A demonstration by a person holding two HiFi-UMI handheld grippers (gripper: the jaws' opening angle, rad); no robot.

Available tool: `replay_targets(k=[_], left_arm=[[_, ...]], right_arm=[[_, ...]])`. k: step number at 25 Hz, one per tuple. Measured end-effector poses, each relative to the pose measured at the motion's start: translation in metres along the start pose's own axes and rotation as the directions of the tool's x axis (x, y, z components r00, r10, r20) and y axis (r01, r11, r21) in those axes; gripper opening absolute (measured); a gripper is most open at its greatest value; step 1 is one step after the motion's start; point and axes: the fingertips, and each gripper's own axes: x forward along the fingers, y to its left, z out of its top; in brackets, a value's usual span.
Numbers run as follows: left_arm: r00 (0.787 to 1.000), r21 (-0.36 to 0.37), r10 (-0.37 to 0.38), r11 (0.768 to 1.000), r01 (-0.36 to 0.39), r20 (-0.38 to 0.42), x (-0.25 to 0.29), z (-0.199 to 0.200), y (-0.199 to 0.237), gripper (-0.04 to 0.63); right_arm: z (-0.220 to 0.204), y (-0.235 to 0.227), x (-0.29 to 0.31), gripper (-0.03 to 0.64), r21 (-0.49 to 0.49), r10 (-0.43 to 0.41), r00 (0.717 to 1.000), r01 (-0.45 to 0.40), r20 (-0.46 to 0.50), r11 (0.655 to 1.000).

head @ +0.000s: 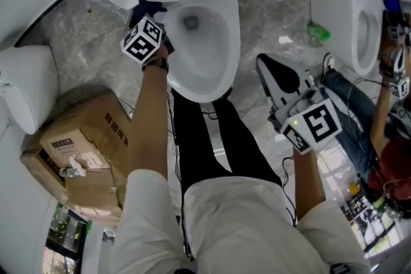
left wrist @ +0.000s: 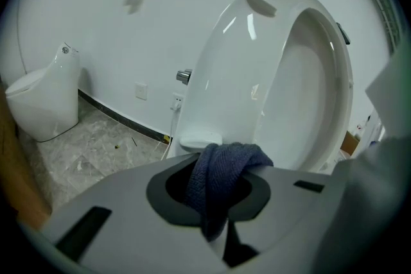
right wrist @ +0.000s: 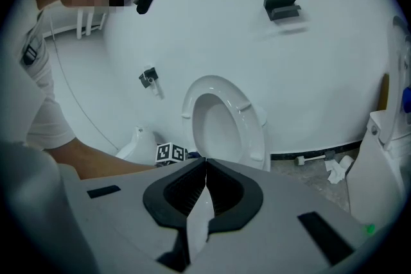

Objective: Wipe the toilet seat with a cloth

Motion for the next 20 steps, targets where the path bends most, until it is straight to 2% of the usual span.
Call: replay_targets(k=[7, 11, 13, 17, 20], left_arm=[[1.0, -0.07, 0.003, 0.998, -0.002, 0.016, -0.019, 0.006, 0.002, 0.034], [1.0, -0.142, 0.009, 0.99, -0.006, 0.019, -0.02, 0.015, 0.007, 0.034], [1.0, -0.143, 0.02, 0.99, -0.019, 0.007, -0.02, 0.019, 0.008, 0.034], [0.998, -0.12, 0.022, 0.993, -0.014, 0.062, -0.025, 0.045, 0.006, 0.033], [0.999, -0.118, 0.013, 0.993, -0.009, 0.033, -0.018, 0.056, 0.003, 0.032]], right_arm=[[0.006, 0.01, 0.0, 0.028, -0.023, 0.011, 1.0, -0.011, -0.016, 1.0], [0.007, 0.015, 0.0, 0.028, -0.028, 0.025, 0.999, -0.025, -0.021, 0.999], [0.011, 0.018, 0.0, 0.028, -0.033, 0.03, 0.999, -0.031, -0.02, 0.999], [0.021, 0.022, -0.002, 0.028, -0.025, 0.046, 0.999, -0.046, -0.007, 0.999], [0.03, 0.024, -0.004, 0.028, -0.02, 0.046, 0.999, -0.046, 0.005, 0.999]])
